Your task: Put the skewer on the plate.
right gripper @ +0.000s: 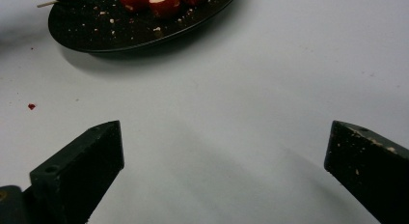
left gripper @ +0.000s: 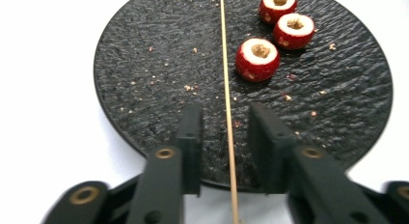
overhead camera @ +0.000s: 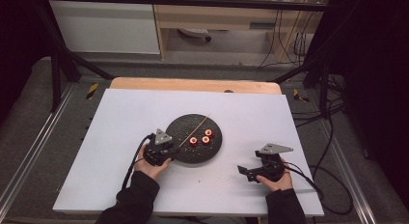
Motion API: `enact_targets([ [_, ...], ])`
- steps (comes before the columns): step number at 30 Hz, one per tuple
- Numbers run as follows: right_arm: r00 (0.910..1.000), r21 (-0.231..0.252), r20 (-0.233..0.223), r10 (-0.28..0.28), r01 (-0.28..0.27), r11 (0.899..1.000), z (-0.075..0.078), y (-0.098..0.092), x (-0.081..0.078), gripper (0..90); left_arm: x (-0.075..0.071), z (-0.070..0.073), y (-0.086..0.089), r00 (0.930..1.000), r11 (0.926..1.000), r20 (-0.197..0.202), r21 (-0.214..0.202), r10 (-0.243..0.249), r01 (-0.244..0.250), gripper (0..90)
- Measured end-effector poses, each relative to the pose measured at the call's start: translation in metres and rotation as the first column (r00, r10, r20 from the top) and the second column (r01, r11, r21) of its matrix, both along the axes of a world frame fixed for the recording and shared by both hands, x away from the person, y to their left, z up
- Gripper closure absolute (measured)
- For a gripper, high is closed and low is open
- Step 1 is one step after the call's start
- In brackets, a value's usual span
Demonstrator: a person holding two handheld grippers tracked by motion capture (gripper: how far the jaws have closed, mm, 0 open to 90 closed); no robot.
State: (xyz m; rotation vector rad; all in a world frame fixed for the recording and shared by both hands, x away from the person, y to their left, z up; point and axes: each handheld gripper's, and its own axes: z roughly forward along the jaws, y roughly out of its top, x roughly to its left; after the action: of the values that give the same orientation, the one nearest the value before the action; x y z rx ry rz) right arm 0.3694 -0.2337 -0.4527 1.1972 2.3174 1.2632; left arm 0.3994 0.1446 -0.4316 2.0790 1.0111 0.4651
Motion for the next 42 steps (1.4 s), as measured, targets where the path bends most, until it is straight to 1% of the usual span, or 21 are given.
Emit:
enact_targets([
  [1, 1.0000, 0.000, 0.000, 0.000, 0.000, 1.000, 0.000, 0.000, 0.000, 1.4, -0.001, 0.001, 0.002, 1.0000, 1.0000, -0.002, -0.001, -0.009, 0.009, 61.6],
  [2, 1.0000, -0.002, 0.003, 0.000, 0.000, 1.000, 0.000, 0.000, 0.000, 1.4, -0.002, 0.003, 0.004, 0.9999, 0.9999, -0.004, 0.000, -0.016, 0.016, 55.7],
  [3, 1.0000, -0.003, 0.001, 0.000, 0.000, 1.000, 0.000, -0.001, 0.000, 1.4, -0.003, 0.005, 0.006, 0.9997, 0.9997, -0.003, 0.001, -0.023, 0.023, 53.1],
  [4, 1.0000, -0.003, 0.001, 0.000, 0.000, 1.000, 0.000, -0.001, 0.000, 1.4, -0.004, 0.005, 0.007, 0.9996, 0.9996, -0.002, -0.001, -0.028, 0.028, 53.1],
  [6, 1.0000, -0.002, 0.002, 0.000, 0.000, 1.000, 0.000, 0.000, 0.000, 1.4, -0.006, 0.008, 0.011, 0.9989, 0.9989, -0.006, -0.003, -0.047, 0.047, 44.7],
  [8, 1.0000, -0.001, 0.002, 0.000, 0.000, 1.000, 0.000, 0.000, 0.000, 1.3, -0.008, 0.010, 0.015, 0.9983, 0.9983, -0.013, -0.004, -0.058, 0.057, 42.7],
  [9, 1.0000, 0.000, 0.002, 0.000, 0.000, 1.000, 0.000, 0.000, 0.000, 1.3, -0.008, 0.011, 0.017, 0.9978, 0.9979, -0.015, -0.005, -0.065, 0.065, 37.3],
  [11, 1.0000, 0.000, 0.003, 0.001, -0.001, 1.000, 0.001, -0.001, 0.000, 1.3, -0.010, 0.013, 0.021, 0.9967, 0.9970, -0.023, -0.009, -0.078, 0.077, 29.7],
  [13, 1.0000, 0.002, 0.007, 0.001, -0.001, 1.000, 0.001, -0.001, 0.000, 1.3, -0.013, 0.014, 0.026, 0.9962, 0.9963, -0.021, -0.013, -0.085, 0.085, 23.9],
  [14, 1.0000, 0.002, 0.007, 0.001, -0.001, 1.000, 0.001, -0.001, 0.000, 1.3, -0.015, 0.015, 0.029, 0.9961, 0.9961, -0.015, -0.015, -0.087, 0.087, 23.9],
  [15, 1.0000, 0.003, 0.008, 0.000, 0.000, 1.000, 0.001, -0.001, 0.000, 1.2, -0.017, 0.015, 0.032, 0.9961, 0.9961, -0.013, -0.017, -0.087, 0.087, 18.9],
  [16, 1.0000, 0.003, 0.008, 0.000, 0.000, 1.000, 0.001, -0.001, 0.000, 1.2, -0.017, 0.016, 0.034, 0.9960, 0.9959, -0.013, -0.018, -0.088, 0.088, 18.9],
  [17, 1.0000, 0.004, 0.006, 0.001, -0.001, 1.000, 0.001, -0.001, 0.000, 1.2, -0.019, 0.016, 0.038, 0.9960, 0.9958, -0.012, -0.024, -0.089, 0.089, 14.7],
  [18, 1.0000, 0.004, 0.006, 0.001, -0.001, 1.000, 0.001, -0.001, 0.000, 1.2, -0.021, 0.016, 0.041, 0.9959, 0.9956, -0.009, -0.024, -0.090, 0.090, 14.7],
  [20, 1.0000, 0.005, 0.007, -0.001, 0.001, 1.000, 0.001, -0.001, 0.000, 1.1, -0.023, 0.015, 0.048, 0.9959, 0.9957, -0.008, -0.022, -0.090, 0.090, 11.2],
  [24, 1.0000, 0.003, 0.005, 0.003, -0.003, 1.000, 0.001, -0.001, 0.000, 0.8, -0.030, 0.012, 0.062, 0.9961, 0.9961, -0.003, -0.004, -0.088, 0.088, 5.7],
  [26, 1.0000, 0.002, 0.004, 0.003, -0.003, 1.000, 0.001, -0.001, 0.000, 0.7, -0.033, 0.011, 0.068, 0.9968, 0.9968, 0.003, 0.011, -0.080, 0.080, 4.2],
  [27, 1.0000, -0.001, 0.000, 0.004, -0.004, 1.000, 0.001, -0.001, 0.000, 0.7, -0.035, 0.009, 0.073, 0.9974, 0.9973, 0.005, 0.012, -0.072, 0.072, 4.2],
  [35, 0.9999, -0.007, -0.004, 0.011, -0.011, 1.000, 0.000, 0.000, -0.001, 0.7, -0.047, -0.007, 0.100, 0.9987, 0.9987, 0.009, 0.000, -0.051, 0.051, 3.9],
  [39, 0.9998, -0.013, -0.007, 0.017, -0.017, 1.000, -0.001, 0.001, -0.001, 0.7, -0.049, -0.014, 0.108, 0.9988, 0.9988, 0.002, -0.008, -0.048, 0.048, 3.9],
  [42, 0.9996, -0.023, -0.007, 0.026, -0.026, 0.999, -0.002, 0.000, -0.001, 0.7, -0.050, -0.017, 0.113, 0.9988, 0.9987, 0.003, -0.016, -0.049, 0.049, 3.9],
])
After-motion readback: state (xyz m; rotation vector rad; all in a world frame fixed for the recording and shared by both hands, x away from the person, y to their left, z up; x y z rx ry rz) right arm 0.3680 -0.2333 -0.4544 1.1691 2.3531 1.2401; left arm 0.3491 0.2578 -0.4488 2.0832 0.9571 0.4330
